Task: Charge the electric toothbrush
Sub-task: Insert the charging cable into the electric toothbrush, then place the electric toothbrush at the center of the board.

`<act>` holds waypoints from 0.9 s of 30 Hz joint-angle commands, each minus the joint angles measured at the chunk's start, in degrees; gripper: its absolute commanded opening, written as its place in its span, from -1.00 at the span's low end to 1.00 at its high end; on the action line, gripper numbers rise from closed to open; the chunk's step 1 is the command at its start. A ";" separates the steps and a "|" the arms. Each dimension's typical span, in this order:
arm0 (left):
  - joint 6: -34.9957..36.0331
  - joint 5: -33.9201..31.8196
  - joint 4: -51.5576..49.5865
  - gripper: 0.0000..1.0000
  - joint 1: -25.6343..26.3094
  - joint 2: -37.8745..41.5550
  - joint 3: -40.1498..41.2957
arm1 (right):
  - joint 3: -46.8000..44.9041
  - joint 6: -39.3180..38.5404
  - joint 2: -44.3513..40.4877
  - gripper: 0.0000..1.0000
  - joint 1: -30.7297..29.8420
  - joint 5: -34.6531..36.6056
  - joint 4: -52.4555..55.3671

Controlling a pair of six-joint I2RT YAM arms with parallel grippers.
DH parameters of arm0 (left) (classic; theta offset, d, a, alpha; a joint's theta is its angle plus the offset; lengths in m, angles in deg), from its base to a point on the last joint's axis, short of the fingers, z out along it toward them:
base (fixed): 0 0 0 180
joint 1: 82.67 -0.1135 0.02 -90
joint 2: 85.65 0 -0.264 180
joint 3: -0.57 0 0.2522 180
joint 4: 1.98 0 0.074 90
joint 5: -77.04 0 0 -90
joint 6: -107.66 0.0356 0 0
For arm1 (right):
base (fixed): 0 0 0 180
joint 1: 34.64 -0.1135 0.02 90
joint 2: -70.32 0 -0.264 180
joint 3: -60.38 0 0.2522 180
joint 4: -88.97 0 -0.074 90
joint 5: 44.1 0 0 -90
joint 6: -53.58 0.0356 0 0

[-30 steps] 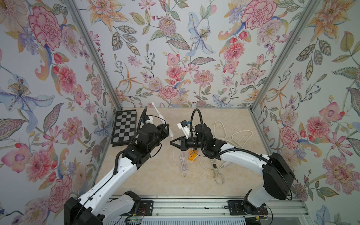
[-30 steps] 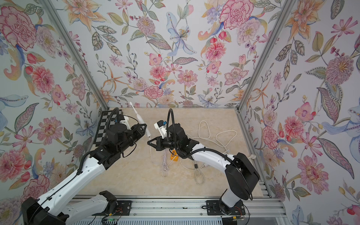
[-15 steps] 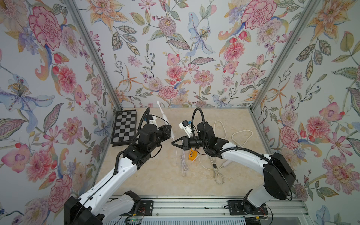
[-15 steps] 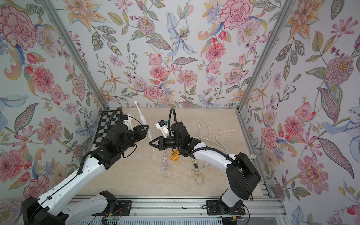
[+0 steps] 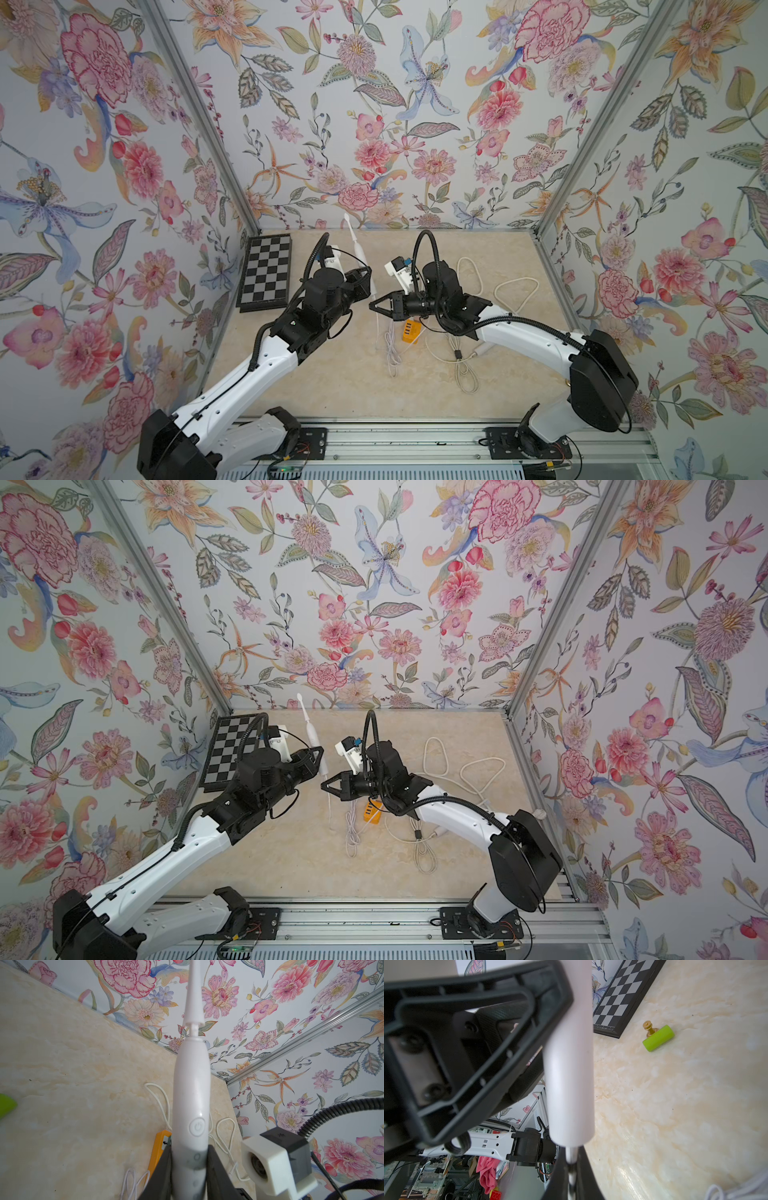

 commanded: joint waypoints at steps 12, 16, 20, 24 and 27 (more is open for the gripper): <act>11.66 -2.70 -9.40 -1.00 -7.08 -14.38 -0.47 | -11.76 -9.49 -20.79 0.14 3.94 7.13 9.90; 11.98 -1.49 -5.34 -1.00 -7.08 -21.30 3.33 | -15.90 -5.56 -29.15 0.35 14.13 10.76 13.05; 12.34 0.15 -3.77 -1.00 -7.22 -28.12 4.87 | -17.46 -3.66 -33.46 0.48 22.97 10.79 16.75; 12.98 -2.09 -4.88 -0.87 -7.25 -32.72 4.94 | -18.33 -3.59 -34.15 0.59 29.65 11.12 20.55; 12.99 -2.72 -4.67 -0.19 -7.33 -33.53 5.07 | -18.99 -4.89 -33.69 0.70 33.69 13.22 22.87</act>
